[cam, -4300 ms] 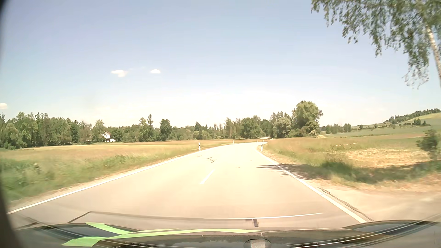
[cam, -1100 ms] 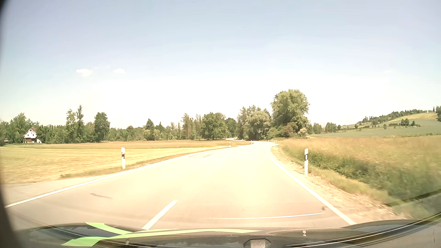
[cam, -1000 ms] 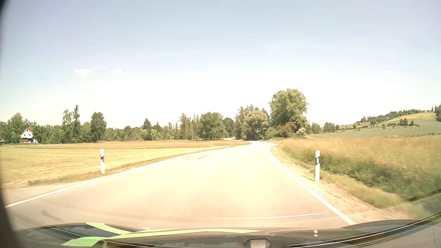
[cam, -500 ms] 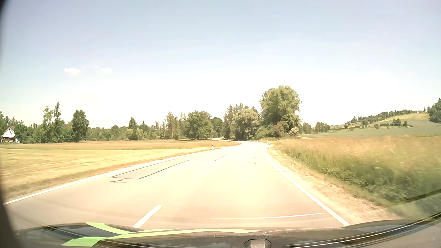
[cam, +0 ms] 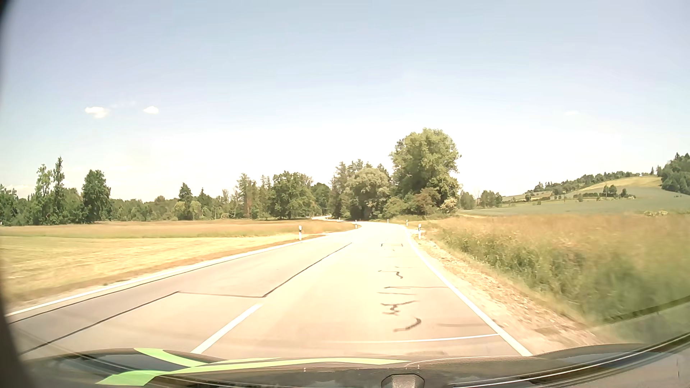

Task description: Follow the waypoints while adhering to traffic rules and regulations

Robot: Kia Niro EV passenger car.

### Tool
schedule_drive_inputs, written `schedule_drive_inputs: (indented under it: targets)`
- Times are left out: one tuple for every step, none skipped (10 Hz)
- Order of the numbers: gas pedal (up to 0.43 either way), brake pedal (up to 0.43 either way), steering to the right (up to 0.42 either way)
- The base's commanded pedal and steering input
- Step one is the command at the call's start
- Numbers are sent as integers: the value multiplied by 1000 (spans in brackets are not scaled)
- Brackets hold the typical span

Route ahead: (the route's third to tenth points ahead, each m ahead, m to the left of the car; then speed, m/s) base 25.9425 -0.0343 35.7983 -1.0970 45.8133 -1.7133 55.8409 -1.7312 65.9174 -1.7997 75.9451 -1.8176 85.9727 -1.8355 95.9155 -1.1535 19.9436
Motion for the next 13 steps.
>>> schedule_drive_inputs:
  targets:
    - [138,0,20]
    - [138,0,20]
    - [150,0,18]
    - [150,0,16]
    - [150,0,14]
    - [150,0,14]
    - [150,0,13]
    - [150,0,13]
    - [138,0,12]
    - [138,0,9]
    - [138,0,7]
    - [138,0,5]
    - [138,0,5]
